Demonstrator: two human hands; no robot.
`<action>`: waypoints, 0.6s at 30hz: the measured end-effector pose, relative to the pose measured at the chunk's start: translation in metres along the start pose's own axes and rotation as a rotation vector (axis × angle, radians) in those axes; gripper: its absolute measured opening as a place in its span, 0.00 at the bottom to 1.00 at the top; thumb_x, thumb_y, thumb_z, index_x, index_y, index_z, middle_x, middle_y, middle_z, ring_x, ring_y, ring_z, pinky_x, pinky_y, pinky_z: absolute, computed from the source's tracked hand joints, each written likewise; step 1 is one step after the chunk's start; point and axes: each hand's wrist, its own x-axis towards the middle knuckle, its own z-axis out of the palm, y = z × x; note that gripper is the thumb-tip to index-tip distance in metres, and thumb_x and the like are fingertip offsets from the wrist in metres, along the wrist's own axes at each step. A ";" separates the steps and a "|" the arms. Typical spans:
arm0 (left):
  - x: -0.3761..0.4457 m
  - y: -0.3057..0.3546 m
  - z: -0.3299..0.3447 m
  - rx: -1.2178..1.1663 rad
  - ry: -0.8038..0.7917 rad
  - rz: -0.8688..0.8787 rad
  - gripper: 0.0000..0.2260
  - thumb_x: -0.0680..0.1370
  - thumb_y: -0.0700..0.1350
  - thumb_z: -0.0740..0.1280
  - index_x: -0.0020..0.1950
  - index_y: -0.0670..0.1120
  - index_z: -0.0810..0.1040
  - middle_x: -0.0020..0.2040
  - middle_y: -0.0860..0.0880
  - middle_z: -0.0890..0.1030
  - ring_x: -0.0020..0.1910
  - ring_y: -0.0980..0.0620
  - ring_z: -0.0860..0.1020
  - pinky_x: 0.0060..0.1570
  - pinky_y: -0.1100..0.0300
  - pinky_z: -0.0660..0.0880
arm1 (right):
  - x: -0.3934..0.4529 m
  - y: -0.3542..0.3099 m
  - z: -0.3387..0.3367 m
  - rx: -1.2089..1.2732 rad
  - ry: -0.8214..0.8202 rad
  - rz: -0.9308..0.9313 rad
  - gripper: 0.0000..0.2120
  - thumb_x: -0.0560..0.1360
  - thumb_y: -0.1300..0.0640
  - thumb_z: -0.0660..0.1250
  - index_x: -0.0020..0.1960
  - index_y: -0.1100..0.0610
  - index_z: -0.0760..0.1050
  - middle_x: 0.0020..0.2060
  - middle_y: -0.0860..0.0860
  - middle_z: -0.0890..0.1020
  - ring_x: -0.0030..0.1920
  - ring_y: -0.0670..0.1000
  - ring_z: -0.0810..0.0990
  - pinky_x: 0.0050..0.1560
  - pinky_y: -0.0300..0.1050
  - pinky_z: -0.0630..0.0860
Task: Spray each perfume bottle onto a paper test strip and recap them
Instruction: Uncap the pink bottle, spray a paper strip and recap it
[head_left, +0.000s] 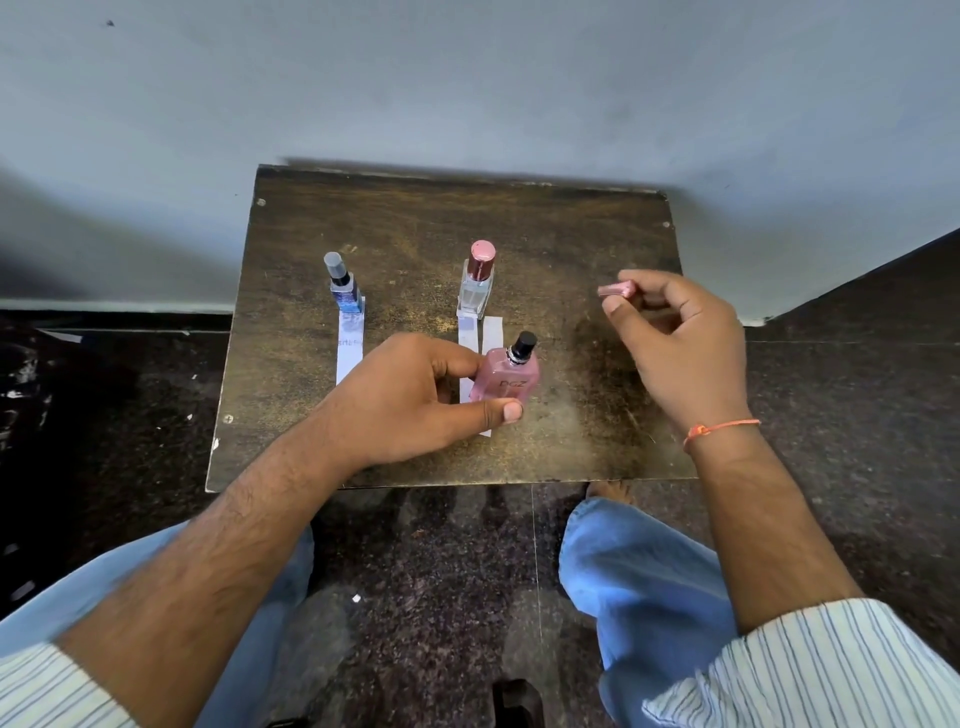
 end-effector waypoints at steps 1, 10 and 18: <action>0.000 0.000 0.000 -0.002 0.000 0.010 0.16 0.74 0.65 0.76 0.46 0.53 0.89 0.25 0.58 0.69 0.25 0.58 0.66 0.29 0.60 0.63 | 0.001 0.002 -0.003 -0.077 0.024 0.007 0.08 0.79 0.51 0.77 0.57 0.47 0.87 0.48 0.40 0.88 0.47 0.40 0.83 0.56 0.45 0.84; -0.003 0.000 -0.004 -0.007 0.000 0.021 0.19 0.72 0.68 0.73 0.47 0.54 0.89 0.27 0.56 0.69 0.25 0.58 0.65 0.29 0.59 0.63 | 0.001 0.003 -0.001 -0.367 -0.010 -0.008 0.15 0.79 0.49 0.76 0.65 0.48 0.85 0.52 0.45 0.85 0.56 0.51 0.83 0.57 0.44 0.75; -0.005 0.002 -0.009 -0.011 0.010 0.011 0.09 0.76 0.59 0.79 0.49 0.55 0.90 0.25 0.59 0.72 0.24 0.59 0.66 0.29 0.62 0.62 | -0.010 -0.013 0.007 -0.009 -0.031 -0.281 0.13 0.77 0.61 0.75 0.60 0.52 0.82 0.46 0.50 0.80 0.40 0.48 0.77 0.42 0.42 0.75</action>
